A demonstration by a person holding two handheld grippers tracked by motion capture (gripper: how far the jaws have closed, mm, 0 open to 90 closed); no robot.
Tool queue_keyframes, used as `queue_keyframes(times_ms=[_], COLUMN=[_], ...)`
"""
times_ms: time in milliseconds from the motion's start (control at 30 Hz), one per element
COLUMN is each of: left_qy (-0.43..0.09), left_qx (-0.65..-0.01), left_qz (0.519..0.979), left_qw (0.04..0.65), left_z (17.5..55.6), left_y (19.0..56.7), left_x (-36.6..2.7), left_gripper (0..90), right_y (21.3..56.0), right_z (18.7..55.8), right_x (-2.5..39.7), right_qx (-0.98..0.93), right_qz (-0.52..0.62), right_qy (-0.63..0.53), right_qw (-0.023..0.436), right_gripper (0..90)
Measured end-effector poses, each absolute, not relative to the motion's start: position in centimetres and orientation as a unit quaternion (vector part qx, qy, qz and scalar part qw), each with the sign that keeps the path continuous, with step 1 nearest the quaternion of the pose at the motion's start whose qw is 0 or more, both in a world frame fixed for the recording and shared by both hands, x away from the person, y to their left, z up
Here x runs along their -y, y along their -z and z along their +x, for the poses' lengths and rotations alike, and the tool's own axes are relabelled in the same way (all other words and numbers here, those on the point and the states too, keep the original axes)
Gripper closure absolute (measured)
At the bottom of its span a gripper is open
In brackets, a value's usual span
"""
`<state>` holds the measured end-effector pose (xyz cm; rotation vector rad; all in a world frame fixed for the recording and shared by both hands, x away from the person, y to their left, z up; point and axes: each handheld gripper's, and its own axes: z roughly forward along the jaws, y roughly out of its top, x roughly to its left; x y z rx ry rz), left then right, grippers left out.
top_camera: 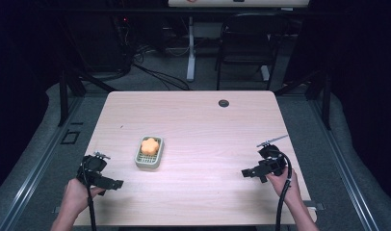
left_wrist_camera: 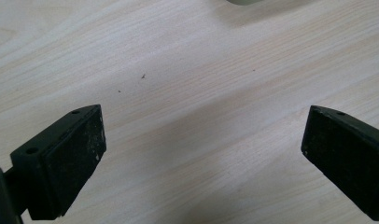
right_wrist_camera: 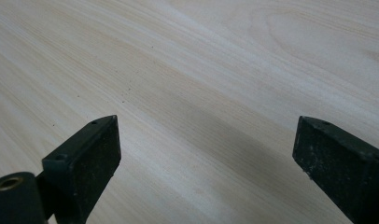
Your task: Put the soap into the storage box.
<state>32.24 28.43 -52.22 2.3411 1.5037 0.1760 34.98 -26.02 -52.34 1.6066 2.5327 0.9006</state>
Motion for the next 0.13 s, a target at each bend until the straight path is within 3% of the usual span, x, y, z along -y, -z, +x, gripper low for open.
queue_keyframes(times_ms=[133], left_qy=[-0.062], left_qx=[-0.530], left_qz=[0.827], left_qw=[0.178], left_z=[32.39], left_y=[52.29], left_x=[-28.29], left_gripper=[0.2], right_y=[52.32], right_z=[35.11], right_x=[26.15], right_qx=[-0.815], right_qz=[0.506], right_qy=[-0.282], right_qw=[-0.002], right_gripper=[7.4])
